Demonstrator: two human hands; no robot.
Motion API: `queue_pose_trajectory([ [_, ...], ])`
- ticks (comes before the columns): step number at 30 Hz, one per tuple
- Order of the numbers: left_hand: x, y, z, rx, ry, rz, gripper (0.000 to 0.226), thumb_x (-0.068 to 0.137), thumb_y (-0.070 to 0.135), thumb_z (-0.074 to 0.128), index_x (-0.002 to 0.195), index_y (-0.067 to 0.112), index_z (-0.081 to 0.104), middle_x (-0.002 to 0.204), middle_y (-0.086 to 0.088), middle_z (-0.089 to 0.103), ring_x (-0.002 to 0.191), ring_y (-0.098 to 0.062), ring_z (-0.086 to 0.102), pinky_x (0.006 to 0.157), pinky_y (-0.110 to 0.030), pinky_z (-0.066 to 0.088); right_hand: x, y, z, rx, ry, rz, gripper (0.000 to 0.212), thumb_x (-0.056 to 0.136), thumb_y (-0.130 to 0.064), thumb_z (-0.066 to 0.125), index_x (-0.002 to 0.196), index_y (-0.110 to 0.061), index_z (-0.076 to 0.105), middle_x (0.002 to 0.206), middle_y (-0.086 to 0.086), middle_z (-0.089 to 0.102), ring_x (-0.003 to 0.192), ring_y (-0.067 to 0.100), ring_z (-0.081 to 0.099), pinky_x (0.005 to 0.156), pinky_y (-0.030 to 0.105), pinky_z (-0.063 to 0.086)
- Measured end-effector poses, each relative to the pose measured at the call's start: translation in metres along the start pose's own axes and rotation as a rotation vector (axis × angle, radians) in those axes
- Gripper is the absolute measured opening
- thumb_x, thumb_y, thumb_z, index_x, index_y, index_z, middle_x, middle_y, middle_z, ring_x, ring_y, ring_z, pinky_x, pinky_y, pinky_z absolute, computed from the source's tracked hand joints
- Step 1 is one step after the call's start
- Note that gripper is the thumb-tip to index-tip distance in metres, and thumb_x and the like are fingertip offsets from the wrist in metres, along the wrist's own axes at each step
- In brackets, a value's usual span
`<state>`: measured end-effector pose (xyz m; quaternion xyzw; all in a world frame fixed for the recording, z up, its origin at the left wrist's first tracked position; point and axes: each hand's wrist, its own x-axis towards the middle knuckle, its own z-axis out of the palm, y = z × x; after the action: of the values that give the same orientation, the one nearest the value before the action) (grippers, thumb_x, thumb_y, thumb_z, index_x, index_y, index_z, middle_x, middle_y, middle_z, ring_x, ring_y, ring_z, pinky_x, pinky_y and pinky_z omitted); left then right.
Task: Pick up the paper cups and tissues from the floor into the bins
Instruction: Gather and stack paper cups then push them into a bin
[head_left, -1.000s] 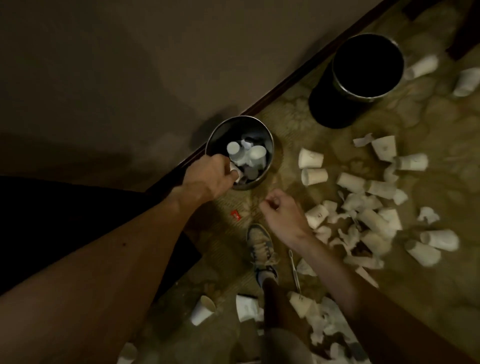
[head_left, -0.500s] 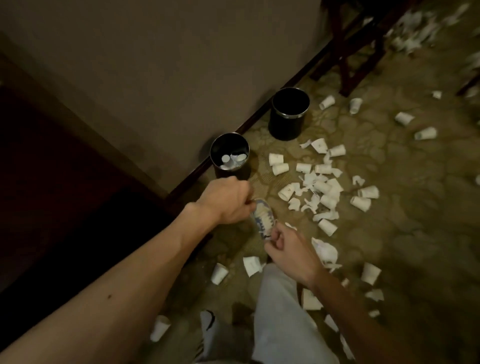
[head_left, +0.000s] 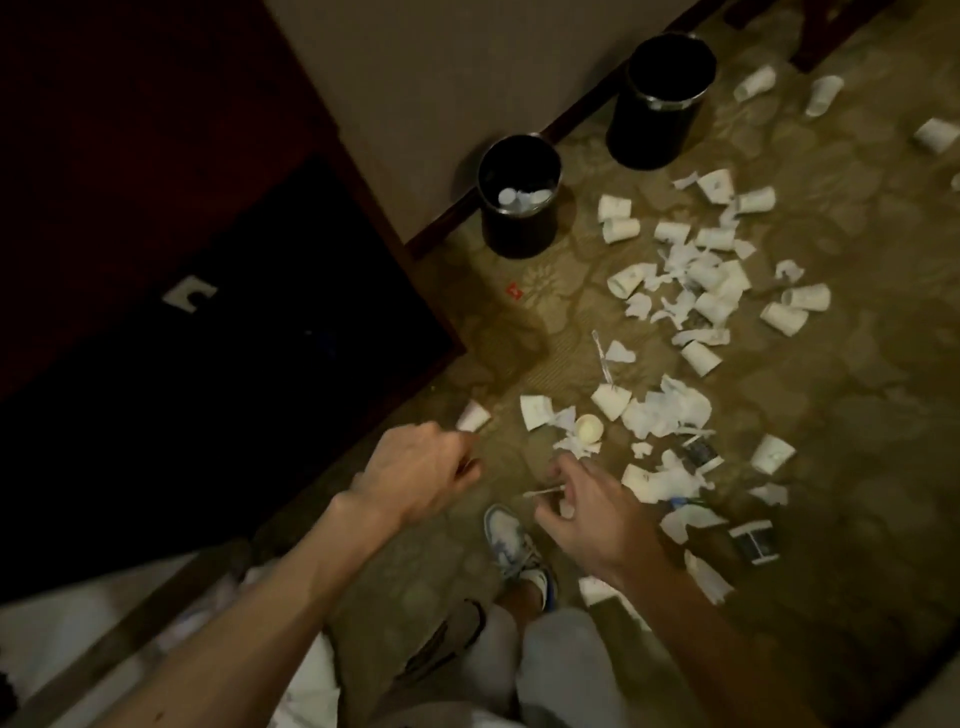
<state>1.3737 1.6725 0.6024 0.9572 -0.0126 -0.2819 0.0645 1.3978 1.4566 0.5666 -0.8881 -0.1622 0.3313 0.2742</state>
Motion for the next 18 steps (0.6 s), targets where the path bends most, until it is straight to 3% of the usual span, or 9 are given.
queue_pose_trajectory([
  [4, -0.054, -0.002, 0.09, -0.034, -0.081, -0.166, 0.033, 0.098, 0.053, 0.041, 0.102, 0.026, 0.06, 0.1, -0.005, 0.067, 0.088, -0.024, 0.066, 0.065, -0.031, 0.041, -0.018, 0.009, 0.054, -0.073, -0.162, -0.025, 0.037, 0.091, -0.047, 0.058, 0.12, -0.025, 0.05, 0.105, -0.008, 0.05, 0.098, 0.014, 0.052, 0.078, 0.028, 0.04],
  [8, -0.098, -0.01, 0.186, -0.214, -0.099, -0.36, 0.03, 0.1, 0.053, 0.04, 0.105, 0.029, 0.058, 0.081, 0.011, 0.055, 0.063, -0.003, 0.049, 0.055, -0.019, 0.034, -0.023, 0.026, 0.136, -0.105, -0.271, -0.09, 0.044, 0.09, -0.05, 0.059, 0.127, -0.029, 0.049, 0.122, -0.006, 0.054, 0.11, 0.014, 0.054, 0.091, 0.029, 0.045],
  [10, -0.115, -0.012, 0.225, -0.337, -0.133, -0.435, 0.027, 0.101, 0.049, 0.04, 0.111, 0.03, 0.057, 0.086, 0.011, 0.052, 0.068, -0.003, 0.049, 0.06, -0.018, 0.038, -0.026, 0.032, 0.174, -0.115, -0.318, -0.078, 0.05, 0.09, -0.051, 0.058, 0.133, -0.029, 0.047, 0.122, -0.008, 0.053, 0.112, 0.011, 0.053, 0.094, 0.025, 0.044],
  [14, -0.134, -0.021, 0.279, -0.464, -0.093, -0.511, 0.026, 0.102, 0.045, 0.039, 0.109, 0.029, 0.058, 0.1, 0.004, 0.064, 0.079, -0.009, 0.057, 0.061, -0.021, 0.041, -0.023, 0.033, 0.241, -0.105, -0.381, -0.084, 0.042, 0.089, -0.045, 0.062, 0.125, -0.026, 0.054, 0.099, -0.014, 0.047, 0.091, 0.003, 0.048, 0.078, 0.02, 0.04],
  [16, -0.139, -0.034, 0.306, -0.515, -0.045, -0.551, 0.023, 0.102, 0.044, 0.041, 0.107, 0.028, 0.057, 0.104, 0.002, 0.066, 0.09, -0.016, 0.063, 0.073, -0.03, 0.051, -0.016, 0.033, 0.274, -0.143, -0.426, -0.118, 0.043, 0.092, -0.043, 0.06, 0.13, -0.025, 0.051, 0.104, -0.013, 0.047, 0.097, 0.004, 0.048, 0.077, 0.017, 0.032],
  [18, -0.134, -0.055, 0.341, -0.569, 0.02, -0.587, 0.021, 0.1, 0.043, 0.043, 0.108, 0.028, 0.056, 0.106, 0.002, 0.066, 0.096, -0.019, 0.064, 0.083, -0.034, 0.052, 0.0, 0.036, 0.314, -0.176, -0.438, -0.142, 0.047, 0.095, -0.045, 0.055, 0.137, -0.026, 0.045, 0.122, -0.009, 0.052, 0.114, 0.01, 0.05, 0.084, 0.018, 0.033],
])
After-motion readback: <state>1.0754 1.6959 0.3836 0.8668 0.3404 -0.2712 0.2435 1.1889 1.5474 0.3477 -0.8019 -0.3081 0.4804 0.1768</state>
